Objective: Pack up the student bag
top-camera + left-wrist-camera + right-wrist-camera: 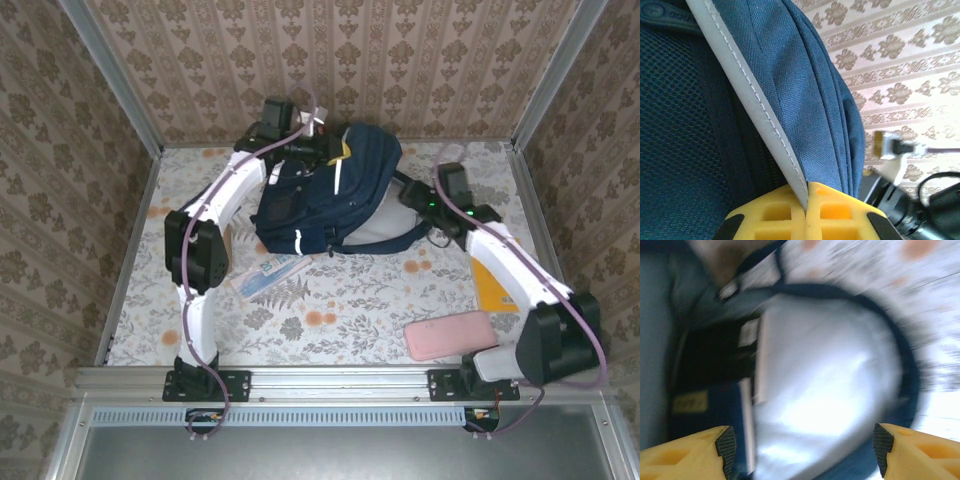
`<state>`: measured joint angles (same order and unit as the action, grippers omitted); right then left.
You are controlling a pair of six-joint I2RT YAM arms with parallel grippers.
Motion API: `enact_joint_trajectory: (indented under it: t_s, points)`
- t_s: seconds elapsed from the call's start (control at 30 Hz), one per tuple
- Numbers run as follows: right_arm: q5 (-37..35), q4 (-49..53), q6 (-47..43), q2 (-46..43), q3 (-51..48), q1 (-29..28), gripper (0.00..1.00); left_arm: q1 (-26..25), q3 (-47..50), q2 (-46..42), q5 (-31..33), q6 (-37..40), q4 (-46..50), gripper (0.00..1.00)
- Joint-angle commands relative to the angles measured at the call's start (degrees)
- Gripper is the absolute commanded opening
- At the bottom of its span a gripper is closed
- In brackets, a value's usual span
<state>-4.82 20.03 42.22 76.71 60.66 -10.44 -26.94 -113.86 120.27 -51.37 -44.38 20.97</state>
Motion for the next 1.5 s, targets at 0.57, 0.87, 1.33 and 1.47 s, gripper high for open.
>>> enact_joint_trajectory:
  t_s: [0.57,0.87,1.33,1.47]
  points:
    - [-6.1,15.7,-10.4,15.9,1.8,35.2,0.87,-9.0,19.6,-11.4,18.6,9.9,2.2,0.64]
    - [2.2,11.6,-6.9,22.0,0.6,43.8,0.89,-12.9,20.1,-10.8,19.1,12.2,2.6,0.66]
    - [17.0,6.3,-3.1,26.1,-2.0,43.7,0.89,-19.3,10.3,0.0,17.5,12.0,4.4,0.67]
    - [19.6,3.3,-0.1,23.0,-7.7,42.6,0.88,-21.2,4.1,6.3,14.9,12.7,7.3,0.63]
